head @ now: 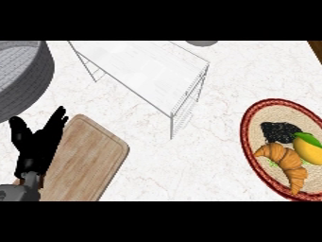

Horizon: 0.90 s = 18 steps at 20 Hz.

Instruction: Pick the lemon from the placemat and place it in the tiered shelf

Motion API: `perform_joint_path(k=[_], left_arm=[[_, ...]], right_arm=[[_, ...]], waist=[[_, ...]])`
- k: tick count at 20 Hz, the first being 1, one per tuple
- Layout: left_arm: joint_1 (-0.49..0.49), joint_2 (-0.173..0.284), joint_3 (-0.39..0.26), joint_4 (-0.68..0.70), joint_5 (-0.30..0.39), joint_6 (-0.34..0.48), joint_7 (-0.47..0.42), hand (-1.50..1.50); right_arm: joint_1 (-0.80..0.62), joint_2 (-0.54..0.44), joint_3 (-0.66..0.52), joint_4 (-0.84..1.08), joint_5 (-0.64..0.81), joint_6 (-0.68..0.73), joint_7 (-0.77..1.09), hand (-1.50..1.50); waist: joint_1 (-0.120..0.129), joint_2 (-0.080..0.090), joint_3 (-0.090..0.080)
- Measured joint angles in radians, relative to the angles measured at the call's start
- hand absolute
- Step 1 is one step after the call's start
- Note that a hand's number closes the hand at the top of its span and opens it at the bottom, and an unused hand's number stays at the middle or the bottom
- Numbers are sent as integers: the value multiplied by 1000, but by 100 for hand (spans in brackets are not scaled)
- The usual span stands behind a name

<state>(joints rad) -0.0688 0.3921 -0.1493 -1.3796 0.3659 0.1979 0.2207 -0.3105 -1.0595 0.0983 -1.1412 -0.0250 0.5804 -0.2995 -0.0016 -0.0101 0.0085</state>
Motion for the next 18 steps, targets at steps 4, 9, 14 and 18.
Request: perform_joint_path(k=[4, 9, 14, 18], left_arm=[[-9, -6, 13, 15, -5, -17, 2, 0], [-7, -6, 37, 22, -6, -46, -10, 0], [-16, -33, 41, 38, -41, -25, -19, 0], [-11, -36, 52, 25, -46, -35, -9, 0]], right_arm=[[16, 15, 18, -51, 51, -2, 49, -150], [64, 30, 24, -114, 122, -26, 84, -150], [96, 69, 16, -160, 169, -62, 156, -150], [116, 94, 6, -195, 211, -87, 194, -150]], waist=[[0, 0, 1], [-1, 1, 1], [-2, 0, 2], [-1, 1, 1]])
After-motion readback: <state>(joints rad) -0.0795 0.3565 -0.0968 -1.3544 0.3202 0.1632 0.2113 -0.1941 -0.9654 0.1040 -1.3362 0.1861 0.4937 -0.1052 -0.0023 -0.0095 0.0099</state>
